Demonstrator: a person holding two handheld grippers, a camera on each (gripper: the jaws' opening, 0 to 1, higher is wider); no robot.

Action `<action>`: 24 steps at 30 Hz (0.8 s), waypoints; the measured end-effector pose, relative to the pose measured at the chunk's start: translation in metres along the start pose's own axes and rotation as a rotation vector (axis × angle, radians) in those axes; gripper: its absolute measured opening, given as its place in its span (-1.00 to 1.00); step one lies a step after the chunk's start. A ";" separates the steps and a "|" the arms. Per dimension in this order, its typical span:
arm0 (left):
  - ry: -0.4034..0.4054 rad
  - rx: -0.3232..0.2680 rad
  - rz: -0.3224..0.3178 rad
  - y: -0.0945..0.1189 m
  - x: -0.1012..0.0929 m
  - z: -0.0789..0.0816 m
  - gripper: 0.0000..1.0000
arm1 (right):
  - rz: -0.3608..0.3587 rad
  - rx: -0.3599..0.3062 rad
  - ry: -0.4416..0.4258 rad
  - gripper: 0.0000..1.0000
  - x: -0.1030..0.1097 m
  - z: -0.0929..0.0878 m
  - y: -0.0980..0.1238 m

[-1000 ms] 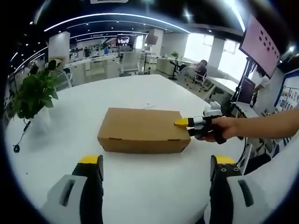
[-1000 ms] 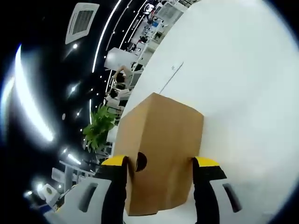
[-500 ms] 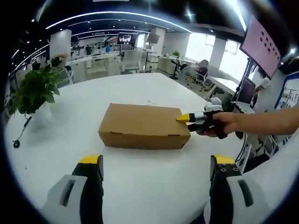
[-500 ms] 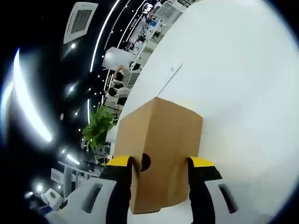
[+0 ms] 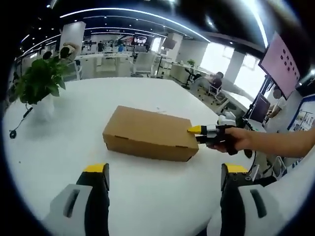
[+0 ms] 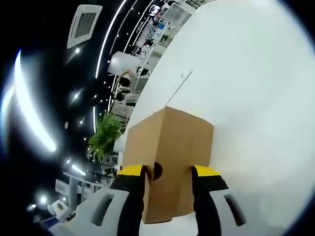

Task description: Operate the shoe box by opening the lid, removing the specified soft item, and placing it in the target area until the item is outside and the box remains undamaged.

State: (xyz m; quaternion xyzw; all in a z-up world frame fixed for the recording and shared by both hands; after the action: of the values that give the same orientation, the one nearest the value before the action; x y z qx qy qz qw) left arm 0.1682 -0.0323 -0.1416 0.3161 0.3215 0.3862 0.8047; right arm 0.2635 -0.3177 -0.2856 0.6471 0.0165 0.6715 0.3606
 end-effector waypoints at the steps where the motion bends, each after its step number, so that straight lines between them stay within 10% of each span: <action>1: 0.000 0.000 0.001 0.000 0.000 0.000 0.91 | 0.009 -0.005 -0.010 -0.34 -0.001 0.001 0.001; 24: 0.001 0.010 0.007 -0.008 -0.023 -0.003 0.90 | 0.050 0.010 -0.020 -0.47 0.002 0.002 0.006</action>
State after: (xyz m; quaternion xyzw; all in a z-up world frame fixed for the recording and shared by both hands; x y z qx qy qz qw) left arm 0.1582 -0.0541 -0.1430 0.3211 0.3229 0.3877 0.8015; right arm 0.2623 -0.3220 -0.2804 0.6557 0.0001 0.6738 0.3406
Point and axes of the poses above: the point that each gripper's makers call its tool centre point, and the gripper's own axes: y roughly backward along the fingers, x roughly to its left, z roughly out of its top, the point moved 5 cm from there along y, roughly backward along the fingers, and after that the axes turned 15 degrees about x, right-handed, at the moved point
